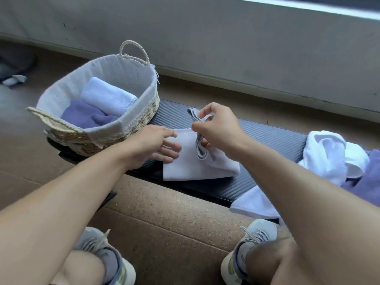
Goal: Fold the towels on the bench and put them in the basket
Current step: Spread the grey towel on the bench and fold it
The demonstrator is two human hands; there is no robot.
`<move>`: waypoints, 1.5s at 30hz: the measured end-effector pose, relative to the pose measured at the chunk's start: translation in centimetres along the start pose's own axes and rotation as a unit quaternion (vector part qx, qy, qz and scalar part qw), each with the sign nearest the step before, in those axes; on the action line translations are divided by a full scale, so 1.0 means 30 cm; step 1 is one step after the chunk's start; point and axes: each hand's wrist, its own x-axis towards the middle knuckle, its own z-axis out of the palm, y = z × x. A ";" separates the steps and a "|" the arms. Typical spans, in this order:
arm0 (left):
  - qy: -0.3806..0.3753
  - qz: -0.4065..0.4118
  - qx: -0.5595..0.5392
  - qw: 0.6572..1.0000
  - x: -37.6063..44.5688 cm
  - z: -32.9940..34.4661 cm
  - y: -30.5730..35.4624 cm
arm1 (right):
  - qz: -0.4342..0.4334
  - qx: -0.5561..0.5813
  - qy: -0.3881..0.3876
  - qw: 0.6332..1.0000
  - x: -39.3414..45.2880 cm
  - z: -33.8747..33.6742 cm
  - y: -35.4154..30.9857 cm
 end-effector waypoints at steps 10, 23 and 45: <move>0.034 0.009 -0.034 0.999 0.038 -0.036 0.001 | 0.007 -0.079 -0.068 0.995 -0.011 0.163 -0.010; 0.075 0.025 -0.031 0.996 0.087 -0.021 -0.035 | -0.013 -0.120 -0.105 0.987 -0.003 0.059 -0.037; 0.163 0.040 0.117 0.979 0.135 0.015 -0.046 | -0.119 -0.486 -0.235 0.833 -0.031 0.034 0.070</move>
